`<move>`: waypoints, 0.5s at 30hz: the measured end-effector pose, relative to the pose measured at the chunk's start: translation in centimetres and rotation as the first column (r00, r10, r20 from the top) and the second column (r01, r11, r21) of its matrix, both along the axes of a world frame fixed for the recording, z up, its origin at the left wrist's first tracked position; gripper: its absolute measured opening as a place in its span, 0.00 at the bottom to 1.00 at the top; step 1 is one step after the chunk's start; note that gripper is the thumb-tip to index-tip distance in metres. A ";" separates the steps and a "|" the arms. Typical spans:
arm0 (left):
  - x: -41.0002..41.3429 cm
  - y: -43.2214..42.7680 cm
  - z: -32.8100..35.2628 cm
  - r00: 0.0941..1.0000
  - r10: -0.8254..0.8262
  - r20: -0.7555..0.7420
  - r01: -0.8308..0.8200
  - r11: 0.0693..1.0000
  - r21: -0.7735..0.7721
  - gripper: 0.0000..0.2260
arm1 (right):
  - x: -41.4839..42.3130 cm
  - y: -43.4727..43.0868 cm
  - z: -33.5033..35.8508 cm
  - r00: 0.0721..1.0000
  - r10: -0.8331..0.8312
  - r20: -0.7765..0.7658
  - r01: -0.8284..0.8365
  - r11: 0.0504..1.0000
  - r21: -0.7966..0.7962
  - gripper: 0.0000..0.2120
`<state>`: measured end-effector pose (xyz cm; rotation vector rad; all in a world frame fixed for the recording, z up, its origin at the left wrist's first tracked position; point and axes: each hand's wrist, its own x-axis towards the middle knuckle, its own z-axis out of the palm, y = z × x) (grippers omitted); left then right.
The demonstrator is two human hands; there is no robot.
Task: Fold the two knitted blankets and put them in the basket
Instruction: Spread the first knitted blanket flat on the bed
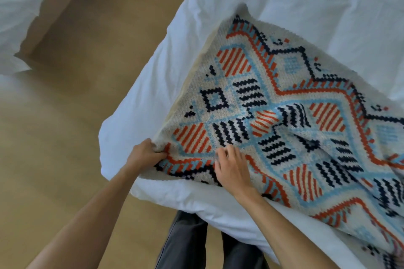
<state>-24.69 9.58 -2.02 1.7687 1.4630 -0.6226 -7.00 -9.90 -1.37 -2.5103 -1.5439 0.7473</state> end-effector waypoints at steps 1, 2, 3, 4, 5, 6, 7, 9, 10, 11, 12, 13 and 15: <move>-0.1 0.0 0.0 0.998 0.047 0.048 -0.043 0.997 -0.070 0.14 | -0.7 -0.7 -0.1 0.998 0.033 -0.047 -0.033 0.999 0.010 0.06; -0.2 0.0 0.2 0.990 0.103 0.095 -0.086 0.981 -0.173 0.13 | -1.5 -1.4 -0.3 0.993 0.071 -0.098 -0.073 0.997 -0.021 0.07; -0.4 0.0 0.5 0.982 0.140 0.131 -0.099 0.955 -0.279 0.14 | -2.2 -2.1 -0.6 0.985 0.109 -0.137 -0.121 0.989 -0.083 0.10; -0.6 -0.1 0.8 0.979 0.129 0.158 -0.066 0.933 -0.353 0.16 | -2.8 -2.8 -1.1 0.979 0.140 -0.147 -0.161 0.977 -0.139 0.13; -0.9 -0.3 1.0 0.983 0.070 0.168 0.000 0.924 -0.383 0.16 | -3.2 -3.4 -1.5 0.979 0.161 -0.129 -0.184 0.965 -0.187 0.17; -1.3 -0.5 1.0 0.986 -0.002 0.165 0.066 0.921 -0.385 0.16 | -3.6 -3.8 -1.8 0.981 0.166 -0.101 -0.186 0.953 -0.240 0.21; -1.6 -0.7 1.0 0.986 -0.082 0.145 0.132 0.916 -0.379 0.15 | -3.8 -4.0 -1.9 0.984 0.160 -0.073 -0.174 0.941 -0.291 0.25; -2.4 -1.1 0.7 0.978 -0.173 0.112 0.204 0.897 -0.393 0.14 | -4.0 -3.9 -1.9 0.991 0.135 0.005 -0.126 0.940 -0.318 0.27; -2.8 -1.2 0.6 0.983 -0.153 0.101 0.182 0.893 -0.411 0.12 | -4.0 -3.7 -1.9 0.993 0.111 0.034 -0.096 0.947 -0.306 0.24; -3.2 -1.1 0.5 0.992 -0.078 0.099 0.113 0.897 -0.427 0.09 | -4.0 -3.4 -2.0 0.996 0.085 0.037 -0.070 0.954 -0.291 0.21; -3.5 -1.0 0.5 0.993 0.048 0.104 0.004 0.894 -0.447 0.07 | -3.9 -3.0 -2.1 0.999 0.047 0.018 -0.040 0.961 -0.272 0.18; -3.7 -0.8 0.6 0.975 0.188 0.116 -0.113 0.876 -0.469 0.06 | -3.7 -2.5 -2.1 1.000 -0.007 -0.012 0.004 0.969 -0.249 0.16; -3.7 -0.3 0.8 0.893 0.428 0.137 -0.302 0.798 -0.522 0.08 | -3.2 -1.3 -1.9 0.992 -0.114 -0.056 0.103 0.979 -0.178 0.14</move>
